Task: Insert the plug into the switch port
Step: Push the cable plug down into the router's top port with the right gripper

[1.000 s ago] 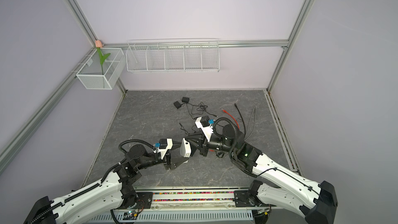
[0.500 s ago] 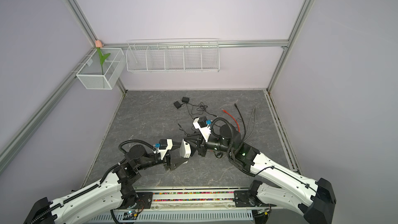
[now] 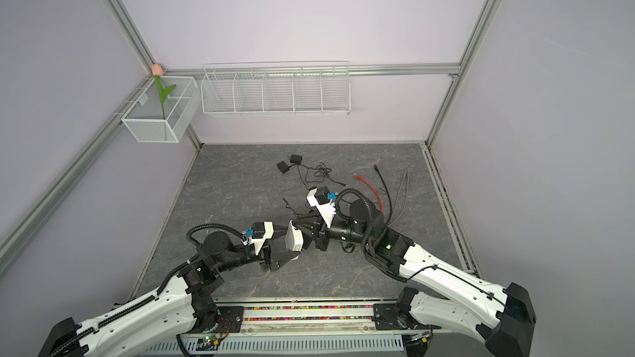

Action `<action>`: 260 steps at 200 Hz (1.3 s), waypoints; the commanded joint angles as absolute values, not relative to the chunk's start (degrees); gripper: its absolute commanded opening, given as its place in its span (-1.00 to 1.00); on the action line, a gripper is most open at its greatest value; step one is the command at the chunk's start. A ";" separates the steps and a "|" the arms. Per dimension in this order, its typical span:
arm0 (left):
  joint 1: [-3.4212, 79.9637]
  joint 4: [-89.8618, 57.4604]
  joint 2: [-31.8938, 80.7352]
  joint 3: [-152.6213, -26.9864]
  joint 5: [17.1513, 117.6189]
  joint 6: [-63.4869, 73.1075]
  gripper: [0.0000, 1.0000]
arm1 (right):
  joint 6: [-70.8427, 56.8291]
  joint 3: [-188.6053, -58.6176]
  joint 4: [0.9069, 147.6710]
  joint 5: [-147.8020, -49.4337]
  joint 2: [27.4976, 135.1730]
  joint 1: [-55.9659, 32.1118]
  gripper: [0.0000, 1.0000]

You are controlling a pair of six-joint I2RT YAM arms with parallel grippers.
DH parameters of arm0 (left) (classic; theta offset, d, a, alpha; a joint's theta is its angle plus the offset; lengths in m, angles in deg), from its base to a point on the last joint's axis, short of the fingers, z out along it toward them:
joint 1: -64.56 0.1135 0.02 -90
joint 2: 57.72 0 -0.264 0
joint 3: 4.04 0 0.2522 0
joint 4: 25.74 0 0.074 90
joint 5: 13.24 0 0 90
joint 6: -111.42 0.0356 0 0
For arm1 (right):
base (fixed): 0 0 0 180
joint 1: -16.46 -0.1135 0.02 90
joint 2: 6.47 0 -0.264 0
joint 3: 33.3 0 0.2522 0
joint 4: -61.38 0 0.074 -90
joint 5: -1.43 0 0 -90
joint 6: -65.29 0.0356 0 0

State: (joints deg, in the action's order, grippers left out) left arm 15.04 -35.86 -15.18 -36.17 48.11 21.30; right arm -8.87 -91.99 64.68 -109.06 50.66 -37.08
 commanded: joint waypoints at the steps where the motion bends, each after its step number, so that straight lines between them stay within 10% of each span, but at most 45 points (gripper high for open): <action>1: 14.86 -37.51 -15.36 -36.08 48.39 22.52 -1.00 | -9.37 -90.85 64.07 -108.52 50.20 -37.60 -0.87; 260: 14.83 -39.00 -17.67 -37.49 54.57 18.60 -1.00 | -9.08 -87.48 63.69 -99.77 56.67 -41.10 -0.87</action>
